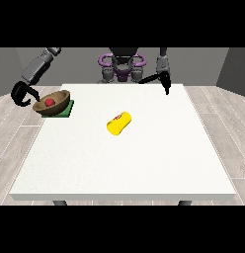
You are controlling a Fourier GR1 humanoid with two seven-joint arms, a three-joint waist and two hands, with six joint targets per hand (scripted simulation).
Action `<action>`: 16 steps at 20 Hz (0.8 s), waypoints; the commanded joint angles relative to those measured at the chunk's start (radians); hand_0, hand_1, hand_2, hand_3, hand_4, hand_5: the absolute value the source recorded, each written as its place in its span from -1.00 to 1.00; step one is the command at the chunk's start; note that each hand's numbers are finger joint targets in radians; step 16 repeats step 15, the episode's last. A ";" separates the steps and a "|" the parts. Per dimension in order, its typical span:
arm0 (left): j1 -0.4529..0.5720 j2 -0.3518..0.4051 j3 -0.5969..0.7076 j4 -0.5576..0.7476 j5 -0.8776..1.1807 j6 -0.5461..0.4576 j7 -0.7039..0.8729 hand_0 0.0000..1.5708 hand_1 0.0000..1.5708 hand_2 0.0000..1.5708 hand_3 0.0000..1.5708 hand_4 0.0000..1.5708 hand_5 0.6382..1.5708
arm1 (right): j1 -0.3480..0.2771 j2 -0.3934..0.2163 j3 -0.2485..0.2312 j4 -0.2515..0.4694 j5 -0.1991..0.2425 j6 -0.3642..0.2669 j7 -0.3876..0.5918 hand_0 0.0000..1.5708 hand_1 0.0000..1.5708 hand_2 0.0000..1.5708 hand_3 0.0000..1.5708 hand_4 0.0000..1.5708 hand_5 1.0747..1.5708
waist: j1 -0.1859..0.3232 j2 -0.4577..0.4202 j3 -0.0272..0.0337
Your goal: Pick the cup and pour the ball into the bowl, then pick the bowl and place it on the pad
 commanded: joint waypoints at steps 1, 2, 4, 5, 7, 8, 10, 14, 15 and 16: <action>0.011 0.024 0.008 -0.060 0.015 -0.028 0.034 -1.00 -1.00 -1.00 -1.00 -1.00 0.99 | -0.002 -0.066 0.009 0.009 0.028 -0.038 0.014 -0.77 -0.77 -0.40 -0.46 -1.00 0.67 | 0.006 -0.002 -0.0002; -0.026 0.041 0.036 -0.052 0.031 -0.042 0.086 -1.00 -1.00 -1.00 -1.00 -1.00 0.99 | 0.001 -0.061 0.022 0.003 0.040 -0.035 0.010 -1.00 -1.00 -0.46 -0.58 -1.00 0.64 | -0.012 -0.010 -0.0002; 0.033 0.006 -0.005 -0.048 0.022 -0.029 0.021 -1.00 -1.00 -1.00 -1.00 -1.00 0.99 | -0.022 -0.048 0.007 0.007 0.027 -0.074 0.028 -1.00 -1.00 -0.48 -0.70 -1.00 0.66 | 0.013 -0.014 -0.0009; 0.079 0.004 -0.010 -0.073 0.004 -0.015 0.009 -1.00 -1.00 -1.00 -1.00 -1.00 0.99 | 0.003 -0.063 0.013 0.009 0.032 -0.018 0.007 -1.00 -1.00 -0.52 -0.72 -1.00 0.63 | -0.006 -0.018 -0.0006; 0.037 0.032 0.026 -0.133 0.032 -0.034 0.070 -1.00 -1.00 -1.00 -1.00 -1.00 0.99 | -0.019 -0.057 0.005 0.014 0.029 -0.028 -0.013 -1.00 -1.00 -0.52 -0.80 -1.00 0.67 | -0.004 0.014 0.0001; 0.036 0.018 0.011 -0.052 0.035 -0.042 0.028 -1.00 -1.00 -1.00 -1.00 -1.00 0.99 | -0.036 -0.061 0.011 0.002 0.029 -0.045 0.046 -1.00 -1.00 -0.55 -0.67 -1.00 0.67 | 0.002 -0.021 -0.0012; 0.037 -0.020 -0.036 -0.085 -0.024 0.002 0.078 -1.00 -1.00 -1.00 -1.00 -1.00 1.00 | -0.060 -0.087 0.021 0.004 0.037 -0.010 0.088 -1.00 -1.00 -0.59 -0.70 -1.00 0.70 | -0.020 -0.044 -0.0007; 0.069 0.013 0.021 -0.009 0.036 -0.039 0.043 -1.00 -1.00 -1.00 -1.00 -1.00 1.00 | -0.057 -0.173 0.000 -0.010 0.005 0.116 0.140 -1.00 -1.00 -0.66 -0.67 -1.00 0.72 | -0.031 -0.122 -0.0025; 0.086 -0.011 -0.004 0.015 0.017 -0.024 0.041 -1.00 -1.00 -1.00 -1.00 -1.00 1.00 | -0.087 -0.189 -0.015 -0.014 -0.017 0.153 0.173 -1.00 -1.00 -0.76 -0.63 -1.00 0.73 | -0.037 -0.147 -0.0028; 0.086 -0.011 -0.004 0.015 0.017 -0.024 0.041 -1.00 -1.00 -1.00 -1.00 -1.00 1.00 | -0.087 -0.189 -0.015 -0.014 -0.017 0.153 0.173 -1.00 -1.00 -0.76 -0.63 -1.00 0.73 | -0.037 -0.147 -0.0028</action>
